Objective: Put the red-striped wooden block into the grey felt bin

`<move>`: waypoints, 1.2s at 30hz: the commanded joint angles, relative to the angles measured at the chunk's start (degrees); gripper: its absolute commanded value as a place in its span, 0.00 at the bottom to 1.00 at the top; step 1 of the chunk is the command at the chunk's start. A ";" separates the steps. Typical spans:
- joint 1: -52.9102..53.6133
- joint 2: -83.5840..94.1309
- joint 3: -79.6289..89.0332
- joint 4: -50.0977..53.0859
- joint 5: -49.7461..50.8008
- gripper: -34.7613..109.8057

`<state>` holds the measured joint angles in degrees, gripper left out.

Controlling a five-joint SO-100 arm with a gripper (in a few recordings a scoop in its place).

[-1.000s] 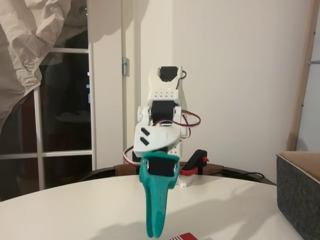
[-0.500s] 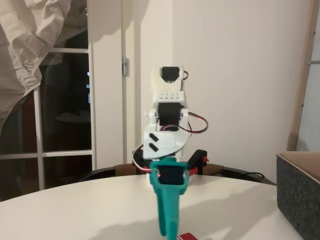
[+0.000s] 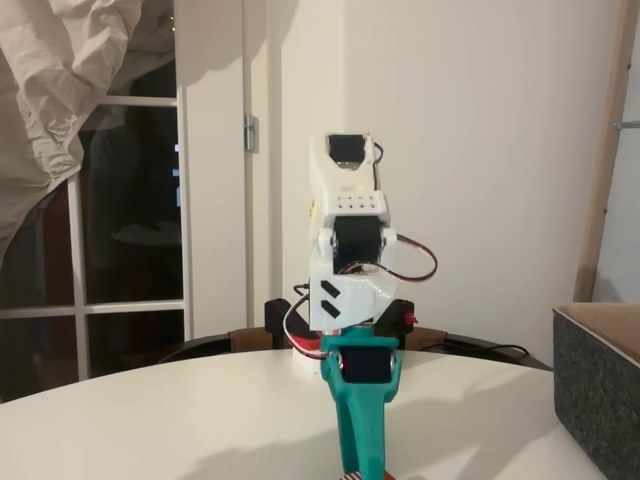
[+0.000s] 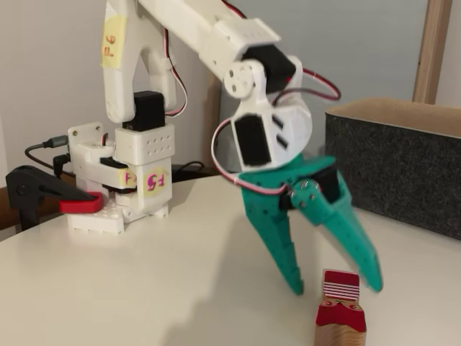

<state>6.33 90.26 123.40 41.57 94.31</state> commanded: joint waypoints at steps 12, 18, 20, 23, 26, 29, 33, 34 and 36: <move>0.70 -4.31 -1.41 4.31 0.00 0.45; 0.00 -7.29 -1.32 4.31 -1.49 0.44; -0.44 -8.61 -1.41 4.22 -2.37 0.44; -1.05 -10.20 -1.41 4.13 -3.25 0.44; -1.32 -11.34 -1.41 4.13 -3.78 0.44; -1.76 -12.66 -1.41 4.13 -4.48 0.44; -2.37 -13.80 -1.41 4.13 -5.89 0.43; -2.46 -13.97 -1.41 4.13 -6.15 0.42; -2.64 -14.41 -1.41 4.13 -7.12 0.41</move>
<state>4.04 81.74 120.41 44.12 87.80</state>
